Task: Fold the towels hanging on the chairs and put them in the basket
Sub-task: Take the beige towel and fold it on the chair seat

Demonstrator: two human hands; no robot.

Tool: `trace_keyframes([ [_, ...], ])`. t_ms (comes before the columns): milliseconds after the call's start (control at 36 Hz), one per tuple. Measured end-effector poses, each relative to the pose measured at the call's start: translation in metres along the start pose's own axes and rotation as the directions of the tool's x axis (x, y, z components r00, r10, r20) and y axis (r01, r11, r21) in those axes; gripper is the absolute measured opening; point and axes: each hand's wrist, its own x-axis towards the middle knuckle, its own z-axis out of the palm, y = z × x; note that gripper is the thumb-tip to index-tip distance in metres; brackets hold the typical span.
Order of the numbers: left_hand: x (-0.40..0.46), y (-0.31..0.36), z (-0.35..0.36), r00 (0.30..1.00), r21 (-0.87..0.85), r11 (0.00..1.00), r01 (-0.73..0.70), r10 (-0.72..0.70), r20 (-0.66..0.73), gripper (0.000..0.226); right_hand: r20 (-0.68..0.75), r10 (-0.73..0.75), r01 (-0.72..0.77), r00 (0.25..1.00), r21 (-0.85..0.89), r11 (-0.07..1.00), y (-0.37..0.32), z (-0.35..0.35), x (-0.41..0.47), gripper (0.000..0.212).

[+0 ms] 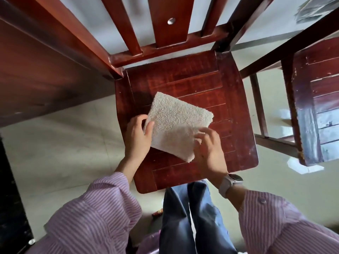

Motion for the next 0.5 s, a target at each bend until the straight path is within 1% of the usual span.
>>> trace_keyframes([
  [28,0.005,0.002,0.001,0.999,-0.003,0.999,0.032,-0.032,-0.003,0.033,-0.085,0.133,-0.127,0.987,0.079,0.989,-0.004,-0.003,0.001,0.03],
  [56,0.01,0.003,0.002,0.998,-0.012,0.998,0.063,-0.063,0.001,0.034,-0.118,0.303,-0.281,0.946,0.173,0.944,-0.008,-0.005,0.003,0.028],
  [83,0.015,0.005,0.002,0.995,-0.018,0.995,0.096,-0.096,0.014,0.037,-0.088,0.476,-0.443,0.875,0.25,0.861,-0.01,-0.006,0.006,0.03],
  [111,0.018,0.006,0.003,0.993,-0.012,0.993,0.119,-0.119,0.028,0.04,-0.019,0.616,-0.585,0.788,0.291,0.757,-0.01,-0.006,0.009,0.035],
  [139,0.021,0.007,0.004,0.99,0.015,0.991,0.136,-0.137,0.045,0.042,0.037,0.687,-0.666,0.726,0.289,0.688,-0.009,-0.005,0.011,0.04],
  [167,0.023,0.007,0.005,0.988,0.045,0.989,0.142,-0.145,0.061,0.044,0.078,0.709,-0.699,0.7,0.275,0.66,-0.009,-0.003,0.013,0.042],
  [222,0.024,0.009,0.007,0.981,0.09,0.983,0.157,-0.166,0.101,0.045,0.119,0.701,-0.703,0.703,0.264,0.66,-0.008,0.001,0.017,0.041],
  [278,0.025,0.013,0.008,0.971,0.108,0.977,0.185,-0.199,0.132,0.046,0.165,0.705,-0.716,0.69,0.297,0.631,-0.011,0.007,0.023,0.03],
  [306,0.026,0.015,0.008,0.965,0.11,0.973,0.203,-0.218,0.145,0.046,0.177,0.705,-0.717,0.687,0.324,0.617,-0.009,0.009,0.025,0.02],
  [333,0.027,0.018,0.008,0.959,0.103,0.97,0.22,-0.234,0.158,0.045,0.183,0.7,-0.711,0.69,0.351,0.609,-0.01,0.009,0.028,0.014],
  [389,0.029,0.021,0.007,0.944,0.067,0.965,0.253,-0.261,0.201,0.04,0.202,0.692,-0.702,0.694,0.404,0.586,-0.01,0.009,0.032,0.025],
  [417,0.029,0.021,0.007,0.934,0.043,0.962,0.268,-0.271,0.233,0.037,0.211,0.696,-0.704,0.686,0.434,0.562,-0.01,0.008,0.033,0.024],
  [500,0.027,0.025,0.002,0.901,-0.041,0.942,0.333,-0.305,0.307,0.036,0.193,0.707,-0.698,0.68,0.466,0.544,-0.01,-0.003,0.032,0.01],
])
